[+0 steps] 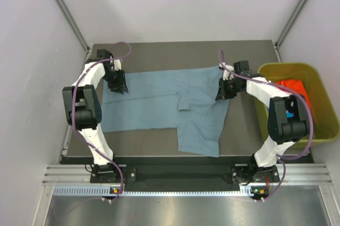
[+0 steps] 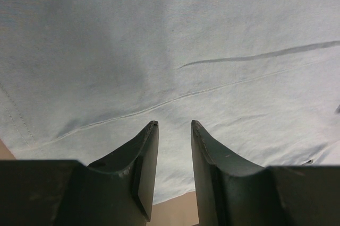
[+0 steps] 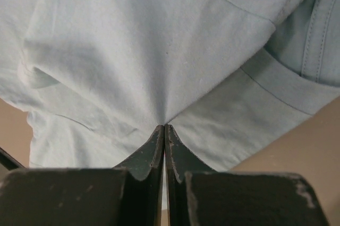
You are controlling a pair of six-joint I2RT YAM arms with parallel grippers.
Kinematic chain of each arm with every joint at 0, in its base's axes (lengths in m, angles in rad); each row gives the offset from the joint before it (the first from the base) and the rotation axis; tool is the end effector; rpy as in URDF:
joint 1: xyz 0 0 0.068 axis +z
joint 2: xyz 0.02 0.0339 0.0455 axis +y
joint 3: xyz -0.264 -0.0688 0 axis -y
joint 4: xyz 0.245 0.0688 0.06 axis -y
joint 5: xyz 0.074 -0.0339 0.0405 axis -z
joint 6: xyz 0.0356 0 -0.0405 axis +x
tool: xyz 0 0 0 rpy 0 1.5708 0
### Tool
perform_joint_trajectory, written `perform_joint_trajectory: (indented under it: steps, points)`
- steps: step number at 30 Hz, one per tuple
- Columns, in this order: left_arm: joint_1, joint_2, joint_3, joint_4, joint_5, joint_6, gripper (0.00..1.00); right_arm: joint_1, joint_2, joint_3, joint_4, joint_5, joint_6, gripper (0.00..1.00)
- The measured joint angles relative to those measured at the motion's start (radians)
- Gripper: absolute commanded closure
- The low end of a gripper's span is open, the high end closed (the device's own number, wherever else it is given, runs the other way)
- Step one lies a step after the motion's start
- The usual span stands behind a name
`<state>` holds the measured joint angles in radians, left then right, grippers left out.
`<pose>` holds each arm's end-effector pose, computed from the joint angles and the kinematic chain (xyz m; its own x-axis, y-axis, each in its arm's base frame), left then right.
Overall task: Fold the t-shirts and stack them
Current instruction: Fold the tshirt
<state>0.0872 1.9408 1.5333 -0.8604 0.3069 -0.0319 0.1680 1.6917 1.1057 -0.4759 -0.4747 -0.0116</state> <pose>0.3958 0.0238 0.2146 -0.9506 -0.1136 -0.2889 -0.0236 0.9544 -0.2977 0.3331 0.0730 0.1978 -0.8567 -0.1558 -0.4918 -0.3782 0.8379 0.3935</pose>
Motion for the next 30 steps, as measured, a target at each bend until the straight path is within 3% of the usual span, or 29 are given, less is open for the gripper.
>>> perform_joint_trajectory:
  steps: [3,5,6,9,16,21,25,30]
  points:
    - [0.000,0.000,0.000,0.000,0.000,0.000,0.64,0.000,0.000,-0.008,-0.007,0.016,-0.008,0.94]
    - [0.000,0.000,0.000,0.001,0.000,0.000,0.64,0.000,0.000,-0.012,-0.007,0.030,-0.013,0.79]
    - [0.000,0.000,0.000,0.001,0.000,0.000,0.64,0.000,0.000,-0.013,-0.010,0.039,-0.015,0.67]
    - [0.000,0.000,0.000,0.001,0.000,0.000,0.64,0.000,0.000,-0.012,-0.013,0.065,-0.027,0.56]
    - [0.000,0.000,0.000,0.002,0.000,0.000,0.64,0.046,-0.108,-0.013,-0.044,0.106,-0.100,0.58]
    - [0.000,0.000,0.000,0.003,0.000,-0.001,0.64,0.229,-0.280,-0.051,-0.023,0.085,-0.224,0.64]
    - [0.000,0.000,0.000,0.003,0.000,-0.003,0.64,0.326,-0.270,-0.108,-0.035,0.074,-0.303,0.65]
    - [0.000,-0.001,0.000,0.004,0.000,-0.004,0.64,0.338,-0.172,-0.125,-0.064,0.109,-0.363,0.66]
